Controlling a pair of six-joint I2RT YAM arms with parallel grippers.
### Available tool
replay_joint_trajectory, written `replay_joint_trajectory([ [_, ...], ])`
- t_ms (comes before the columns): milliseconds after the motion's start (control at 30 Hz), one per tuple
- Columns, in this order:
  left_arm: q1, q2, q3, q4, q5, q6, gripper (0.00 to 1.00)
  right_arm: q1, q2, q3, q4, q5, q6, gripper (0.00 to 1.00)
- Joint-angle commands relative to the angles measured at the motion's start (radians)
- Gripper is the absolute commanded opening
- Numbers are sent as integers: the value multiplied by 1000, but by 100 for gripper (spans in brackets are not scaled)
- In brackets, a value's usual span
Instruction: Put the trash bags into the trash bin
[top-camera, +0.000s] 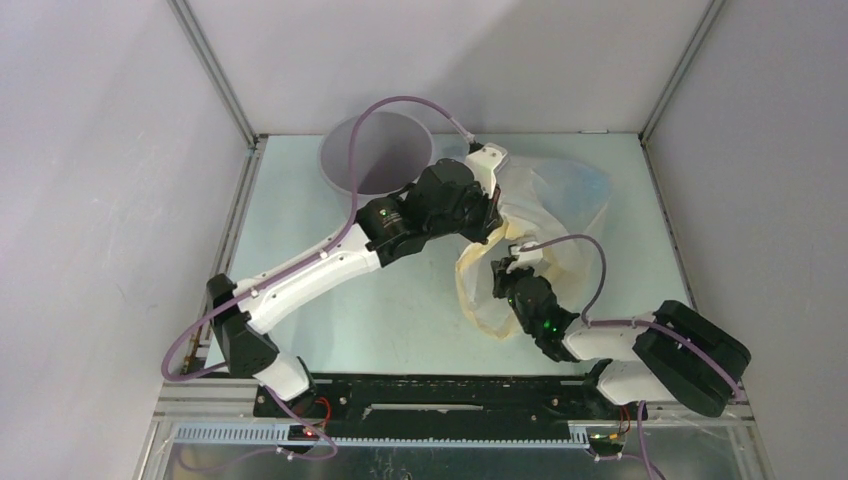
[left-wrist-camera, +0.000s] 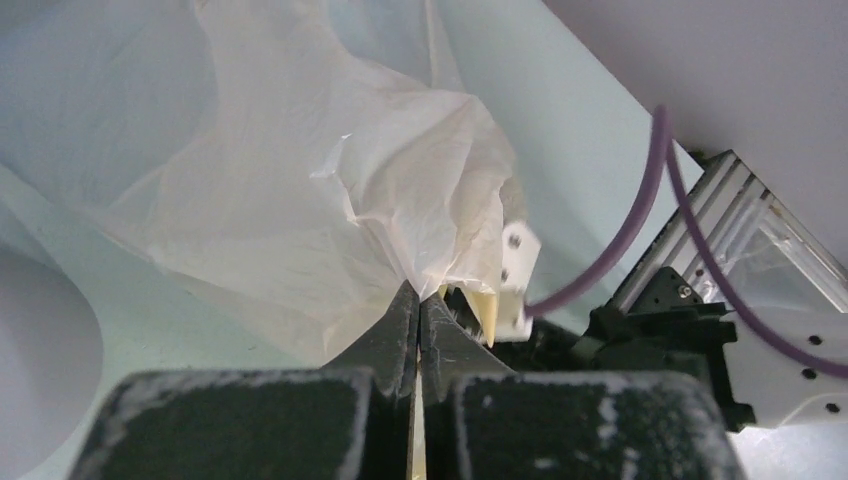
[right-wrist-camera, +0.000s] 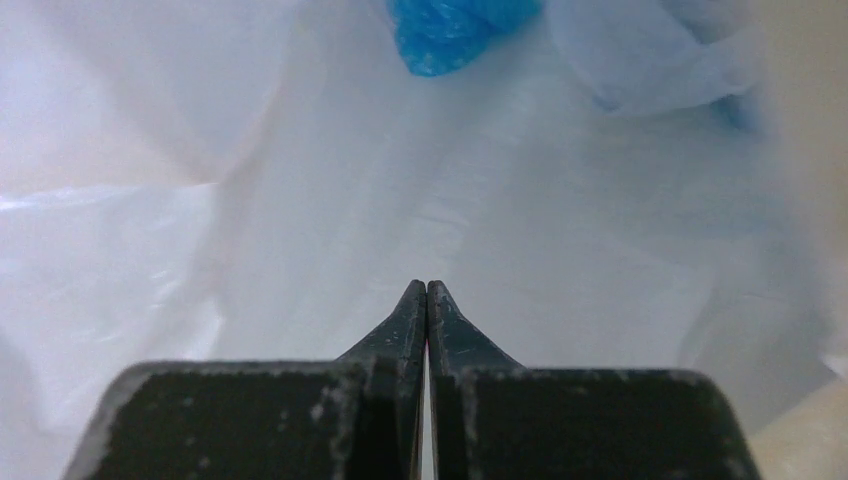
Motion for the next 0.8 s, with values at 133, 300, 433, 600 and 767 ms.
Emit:
replay_joint_trajectory([
  [133, -12, -7, 103, -72, 1, -24, 0, 147, 97, 40, 121, 185, -139, 0],
  [300, -13, -12, 91, -82, 15, -17, 0, 130, 167, 60, 107, 154, -108, 0],
  [433, -16, -42, 51, -84, 26, -24, 0, 25, 189, 97, 76, -6, -36, 2],
  [600, -24, -67, 15, -89, 20, -26, 0, -71, 187, 209, -39, -73, -9, 5],
  [767, -25, -73, -7, -106, -37, -13, 0, -214, 147, 298, -157, -96, 119, 18],
])
